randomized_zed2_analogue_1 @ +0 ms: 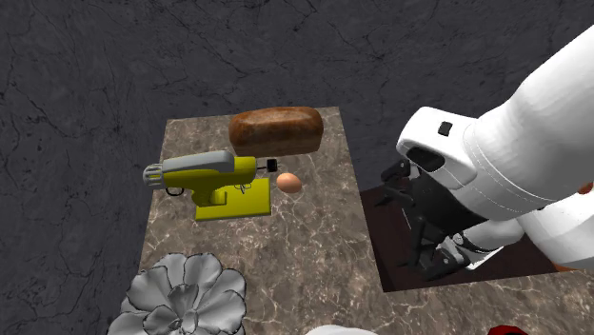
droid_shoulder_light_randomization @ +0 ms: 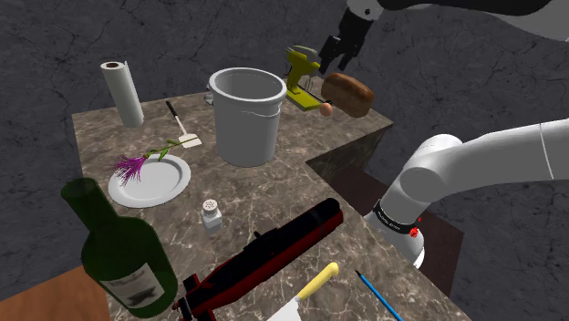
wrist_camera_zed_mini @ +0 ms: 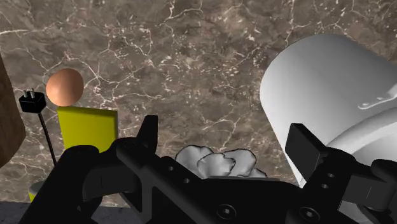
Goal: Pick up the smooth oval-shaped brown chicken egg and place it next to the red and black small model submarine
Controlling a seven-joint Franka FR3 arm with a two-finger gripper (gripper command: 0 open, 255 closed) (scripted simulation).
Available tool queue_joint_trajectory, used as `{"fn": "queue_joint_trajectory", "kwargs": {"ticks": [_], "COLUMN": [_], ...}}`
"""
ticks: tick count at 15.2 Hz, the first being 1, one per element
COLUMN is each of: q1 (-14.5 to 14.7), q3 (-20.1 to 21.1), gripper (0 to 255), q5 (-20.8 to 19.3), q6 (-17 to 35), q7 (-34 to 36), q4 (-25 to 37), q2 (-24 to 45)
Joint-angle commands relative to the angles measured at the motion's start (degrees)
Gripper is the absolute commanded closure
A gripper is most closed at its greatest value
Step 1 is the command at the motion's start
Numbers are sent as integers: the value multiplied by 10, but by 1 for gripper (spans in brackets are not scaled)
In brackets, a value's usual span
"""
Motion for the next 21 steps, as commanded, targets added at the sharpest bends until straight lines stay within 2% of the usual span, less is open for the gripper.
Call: {"fn": "queue_joint_trajectory", "kwargs": {"ticks": [1,11,21], "q1": [-9,-56,-94], "q3": [-11,-68,-129], "gripper": [0,0,0], "q5": [-12,-66,-95], "q6": [34,217,396], "q7": [-9,-44,-79], "q4": [-18,-80,-67], "q2": [13,121,295]}}
